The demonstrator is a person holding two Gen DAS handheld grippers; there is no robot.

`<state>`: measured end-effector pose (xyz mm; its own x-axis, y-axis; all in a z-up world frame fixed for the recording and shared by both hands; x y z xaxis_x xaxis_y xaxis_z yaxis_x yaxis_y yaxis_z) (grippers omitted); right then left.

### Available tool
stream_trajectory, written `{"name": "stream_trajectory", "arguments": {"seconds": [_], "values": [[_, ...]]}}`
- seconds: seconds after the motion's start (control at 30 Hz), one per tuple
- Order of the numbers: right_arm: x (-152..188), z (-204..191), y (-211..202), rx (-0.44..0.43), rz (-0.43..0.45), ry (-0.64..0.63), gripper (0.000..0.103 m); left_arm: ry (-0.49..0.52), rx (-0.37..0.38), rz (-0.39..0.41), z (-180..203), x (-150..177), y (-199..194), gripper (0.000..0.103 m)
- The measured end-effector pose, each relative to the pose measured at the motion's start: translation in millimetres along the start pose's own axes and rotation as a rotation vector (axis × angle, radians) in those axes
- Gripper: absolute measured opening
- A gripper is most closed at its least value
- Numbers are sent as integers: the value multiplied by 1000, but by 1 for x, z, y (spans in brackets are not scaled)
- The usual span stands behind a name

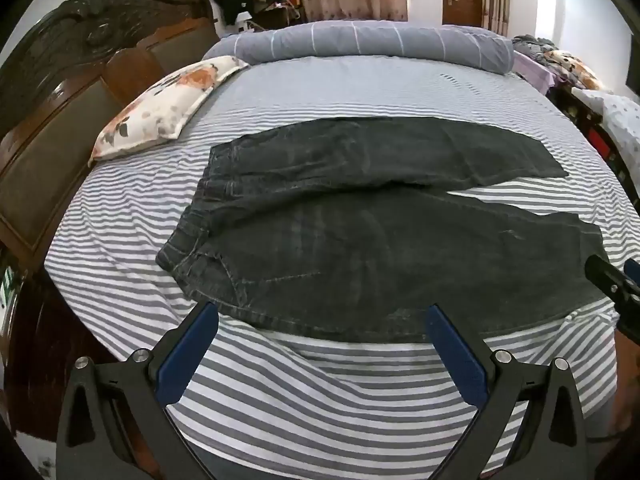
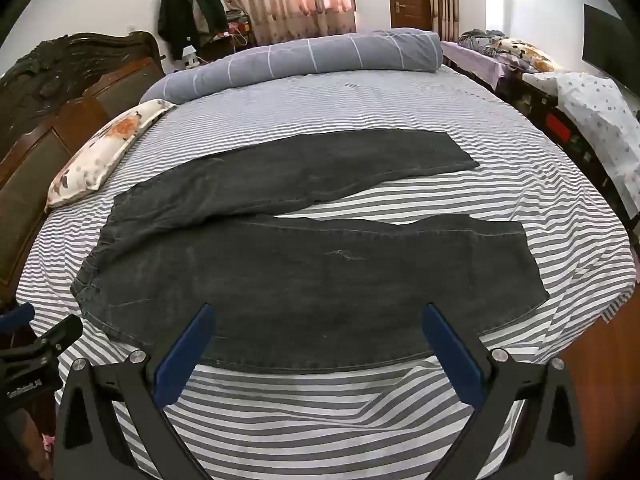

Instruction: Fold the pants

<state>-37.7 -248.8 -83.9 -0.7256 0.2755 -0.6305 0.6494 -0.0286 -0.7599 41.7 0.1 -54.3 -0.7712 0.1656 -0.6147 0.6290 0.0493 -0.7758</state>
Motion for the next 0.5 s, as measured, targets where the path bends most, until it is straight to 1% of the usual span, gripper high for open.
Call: {"name": "stream_trajectory", "arguments": {"seconds": [0.07, 0.1, 0.17, 0.2, 0.23, 0.3, 0.33, 0.4, 0.5], "values": [[0, -1, 0, 3, 3, -4, 103, 5, -10, 5, 2, 2, -3, 103], [0, -1, 0, 4, 3, -7, 103, -12, 13, -30, 1, 5, 4, 103], [-1, -1, -1, -10, 3, 2, 103, -28, 37, -39, -2, 8, 7, 103], [-1, -1, -1, -8, 3, 1, 103, -34, 36, -49, -3, 9, 10, 103], [-1, -1, -1, -8, 2, -1, 103, -37, 46, -41, -10, 9, 11, 103], [-1, 0, -2, -8, 0, -2, 103, -29, 52, -40, -11, 10, 12, 103], [1, -3, 5, -7, -3, -5, 103, -28, 50, -41, -14, 11, 12, 103], [2, -2, 1, -6, 0, -8, 103, -11, 36, -55, -3, 9, 14, 103], [3, -1, 0, -4, -2, -11, 103, -5, 19, -53, -2, 9, 15, 103]]}}
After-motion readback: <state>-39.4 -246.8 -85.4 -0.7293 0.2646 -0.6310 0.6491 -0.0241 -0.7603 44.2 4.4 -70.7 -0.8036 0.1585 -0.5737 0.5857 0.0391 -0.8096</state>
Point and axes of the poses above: each gripper's, at about its wrist camera, not at the fingertips, and y roughly the way its jaws point, z to its right, x to its underside, the point moved 7 cm from there along y, roughly the way its jaws point, and after that the axes turned 2 degrees about -x, right-handed, at the moved point
